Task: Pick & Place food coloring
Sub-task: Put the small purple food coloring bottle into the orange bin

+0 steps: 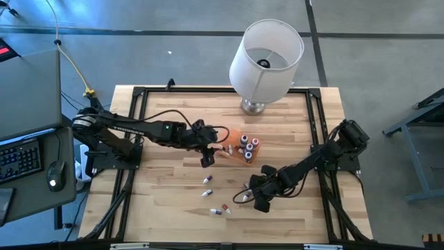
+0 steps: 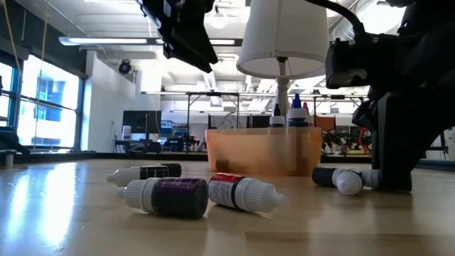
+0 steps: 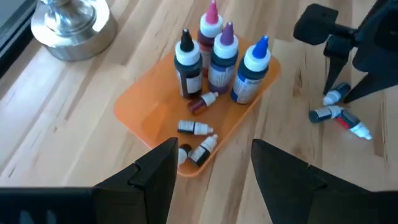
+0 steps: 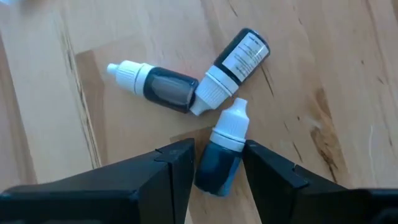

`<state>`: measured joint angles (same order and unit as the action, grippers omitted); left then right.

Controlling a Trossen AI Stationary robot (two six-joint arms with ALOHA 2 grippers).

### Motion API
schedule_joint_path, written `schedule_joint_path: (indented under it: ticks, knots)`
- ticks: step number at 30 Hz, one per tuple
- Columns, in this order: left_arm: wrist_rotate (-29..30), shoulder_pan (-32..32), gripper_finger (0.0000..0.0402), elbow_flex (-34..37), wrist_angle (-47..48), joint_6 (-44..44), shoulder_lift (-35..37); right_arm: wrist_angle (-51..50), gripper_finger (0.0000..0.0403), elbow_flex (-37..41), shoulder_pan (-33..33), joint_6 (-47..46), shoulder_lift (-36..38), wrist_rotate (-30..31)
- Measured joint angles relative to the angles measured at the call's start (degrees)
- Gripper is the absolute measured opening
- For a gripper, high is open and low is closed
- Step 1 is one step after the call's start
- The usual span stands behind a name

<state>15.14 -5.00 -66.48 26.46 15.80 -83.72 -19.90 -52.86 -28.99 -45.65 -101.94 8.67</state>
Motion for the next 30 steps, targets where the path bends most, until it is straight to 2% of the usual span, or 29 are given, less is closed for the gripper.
schedule_joint_path:
  ticks: [5,12,15,19,22,27,30]
  knots:
    - [0.6,-1.8,0.0202,0.0,1.3,1.5,0.0,-0.5,0.0120,0.0,0.5,3.5,0.2,0.0]
    - [0.5,-4.0,0.0202,-0.1,1.5,1.5,3.6,-1.5,0.0063,-0.6,2.3,5.6,0.7,-3.4]
    - [0.6,-5.2,0.0202,0.0,2.6,1.5,5.7,-1.2,0.0061,-2.7,3.1,7.1,1.4,-5.6]
    - [0.8,-6.7,0.0202,0.0,3.9,1.4,8.5,-1.3,0.0079,-8.8,3.6,12.2,3.4,-5.6]
    - [0.9,-6.9,0.0202,-0.1,3.2,1.1,9.1,-3.0,0.0082,-14.4,3.9,20.1,3.5,0.3]
    - [1.0,-7.4,0.0202,-0.1,3.6,1.0,9.6,-3.7,0.0072,-20.7,6.9,38.6,3.6,17.9]
    - [0.0,-7.9,0.0202,0.0,4.2,1.2,9.6,-3.9,0.0072,-20.7,11.5,41.9,3.4,20.4]
